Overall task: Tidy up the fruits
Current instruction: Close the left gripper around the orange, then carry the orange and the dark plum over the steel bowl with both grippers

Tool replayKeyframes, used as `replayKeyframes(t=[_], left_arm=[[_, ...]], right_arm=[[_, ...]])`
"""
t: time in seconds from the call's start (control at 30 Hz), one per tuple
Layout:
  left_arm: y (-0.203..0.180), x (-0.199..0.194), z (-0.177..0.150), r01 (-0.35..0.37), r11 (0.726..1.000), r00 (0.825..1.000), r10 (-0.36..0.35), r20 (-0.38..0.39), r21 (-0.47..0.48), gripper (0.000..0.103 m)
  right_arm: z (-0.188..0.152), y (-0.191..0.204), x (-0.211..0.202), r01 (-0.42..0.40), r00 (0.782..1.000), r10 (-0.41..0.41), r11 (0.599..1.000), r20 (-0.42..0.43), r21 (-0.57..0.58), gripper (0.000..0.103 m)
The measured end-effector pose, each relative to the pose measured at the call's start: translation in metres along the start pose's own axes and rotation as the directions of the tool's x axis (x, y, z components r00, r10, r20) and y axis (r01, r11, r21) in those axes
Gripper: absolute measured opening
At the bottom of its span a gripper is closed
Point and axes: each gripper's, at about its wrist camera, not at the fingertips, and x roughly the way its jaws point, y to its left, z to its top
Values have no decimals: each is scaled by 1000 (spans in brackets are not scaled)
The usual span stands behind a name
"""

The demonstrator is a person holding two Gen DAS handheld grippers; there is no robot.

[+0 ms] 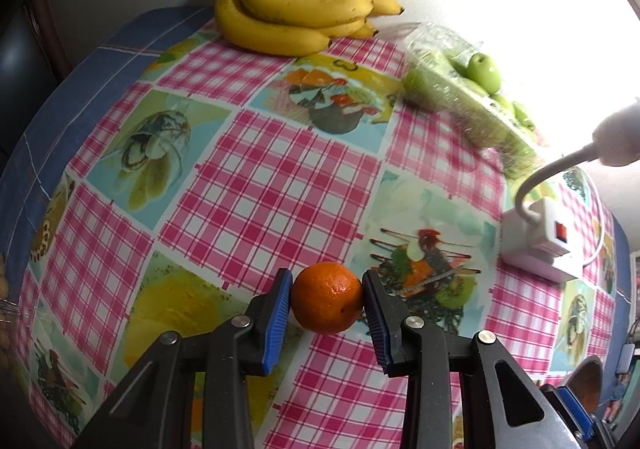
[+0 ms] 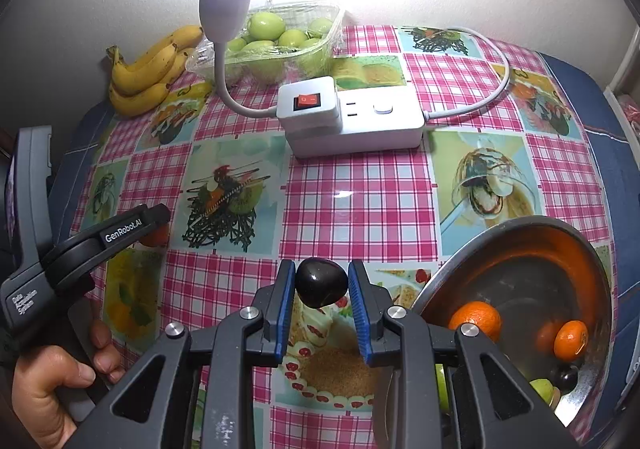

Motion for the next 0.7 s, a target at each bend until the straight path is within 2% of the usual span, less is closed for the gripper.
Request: replayKeyframes(t=[0.37, 0.57, 0.7], left_arm=[[-16, -44, -8, 50, 998, 997, -52, 53, 30, 38], [-26, -65, -20, 68, 996, 995, -73, 73, 63, 38], [-34, -75, -33, 75, 993, 993, -83, 80, 92, 38]], right_arm=[[-5, 0, -23, 45, 999, -45, 999, 21, -10, 28], [-11, -9, -35, 88, 996, -88, 996, 29, -2, 28], [-17, -19, -41, 88, 996, -89, 996, 24, 19, 28]])
